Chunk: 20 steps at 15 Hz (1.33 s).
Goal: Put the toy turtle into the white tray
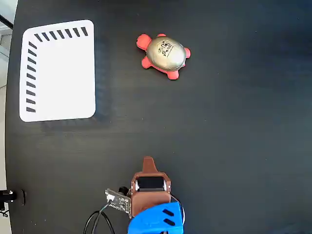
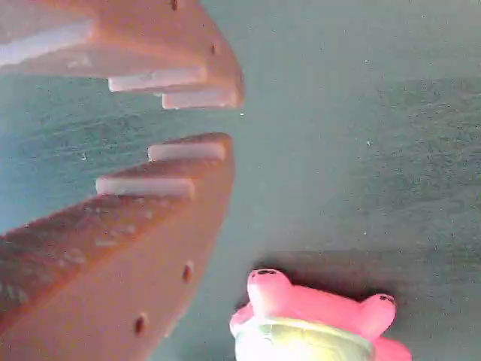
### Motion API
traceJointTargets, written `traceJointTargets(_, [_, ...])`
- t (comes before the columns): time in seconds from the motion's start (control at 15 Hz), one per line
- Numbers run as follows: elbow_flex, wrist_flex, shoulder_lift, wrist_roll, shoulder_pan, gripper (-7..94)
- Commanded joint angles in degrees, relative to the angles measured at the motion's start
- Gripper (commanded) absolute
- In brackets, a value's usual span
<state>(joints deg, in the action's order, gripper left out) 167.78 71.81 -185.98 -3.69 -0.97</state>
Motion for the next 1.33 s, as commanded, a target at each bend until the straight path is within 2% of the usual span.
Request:
traceJointTargets(0.0, [-0.5,0.7,-0.4,-0.6,-0.5,0])
traceJointTargets(1.13, [-0.5,0.4,0.0,-0.4,-1.0,1])
traceJointTargets(1.27, [-2.3,-5.4,11.1,-2.2,0.9,0])
